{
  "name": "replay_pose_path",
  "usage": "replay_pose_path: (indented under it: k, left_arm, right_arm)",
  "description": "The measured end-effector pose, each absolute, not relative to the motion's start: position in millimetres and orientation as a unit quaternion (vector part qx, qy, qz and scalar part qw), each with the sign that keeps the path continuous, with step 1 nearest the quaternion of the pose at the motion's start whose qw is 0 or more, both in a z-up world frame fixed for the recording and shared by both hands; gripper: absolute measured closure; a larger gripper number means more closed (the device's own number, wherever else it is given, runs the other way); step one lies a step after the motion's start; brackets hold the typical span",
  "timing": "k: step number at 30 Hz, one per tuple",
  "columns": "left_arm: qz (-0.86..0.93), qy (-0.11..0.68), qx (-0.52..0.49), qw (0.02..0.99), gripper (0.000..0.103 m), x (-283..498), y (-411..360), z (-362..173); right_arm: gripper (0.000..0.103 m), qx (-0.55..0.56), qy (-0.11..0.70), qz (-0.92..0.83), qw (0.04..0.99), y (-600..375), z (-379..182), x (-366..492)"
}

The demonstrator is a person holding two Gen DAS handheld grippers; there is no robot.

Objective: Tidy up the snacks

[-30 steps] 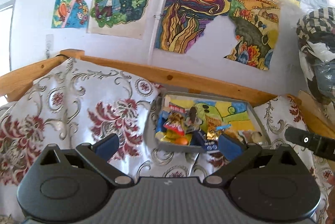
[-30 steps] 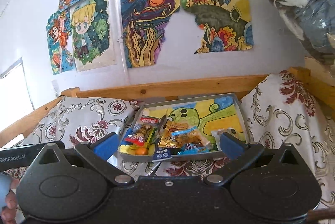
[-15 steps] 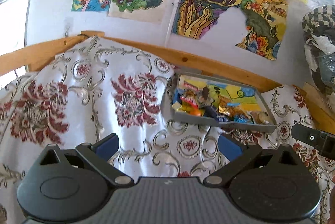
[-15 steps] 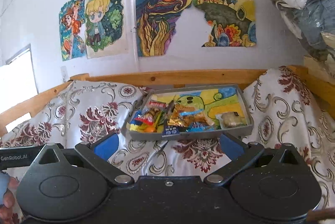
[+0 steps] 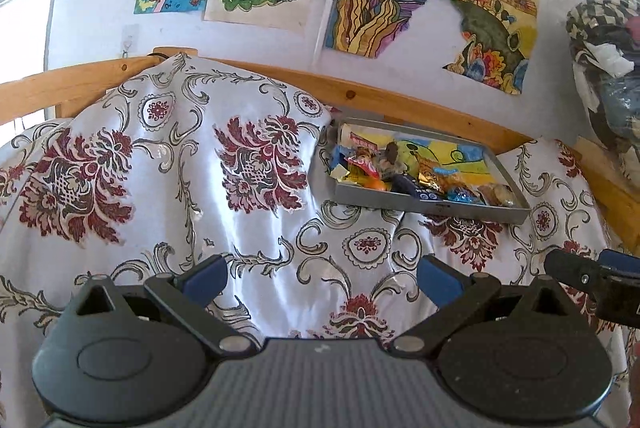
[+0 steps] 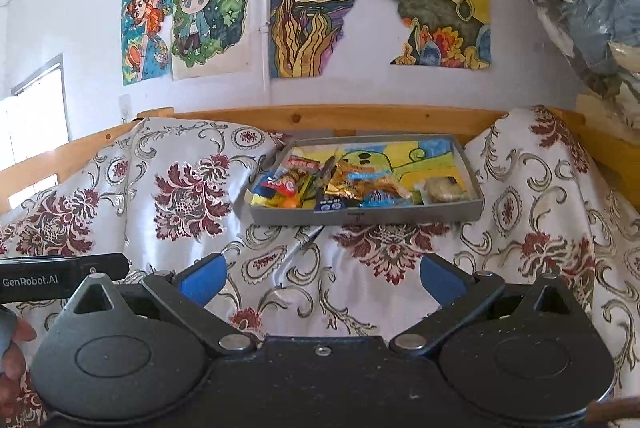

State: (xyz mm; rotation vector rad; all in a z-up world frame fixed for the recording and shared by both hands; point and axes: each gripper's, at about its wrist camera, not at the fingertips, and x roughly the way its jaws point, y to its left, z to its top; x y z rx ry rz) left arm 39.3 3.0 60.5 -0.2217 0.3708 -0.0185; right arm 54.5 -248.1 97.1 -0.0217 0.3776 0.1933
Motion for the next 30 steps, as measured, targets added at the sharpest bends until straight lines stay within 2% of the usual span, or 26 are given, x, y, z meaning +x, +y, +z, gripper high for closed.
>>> replay_pose_path:
  k: [10,30]
  left_arm:
    - [-0.004,0.183,-0.104,0.978,0.001,31.0,3.7,33.6]
    - [-0.003,0.192,-0.083,0.978,0.001,20.9,5.4,17.7]
  right_arm:
    - [0.001,-0.023,0.189,0.089,0.978,-247.4,75.8,43.5]
    - [0.001,-0.009,0.209,0.081,0.974,-247.0,50.1,28.5]
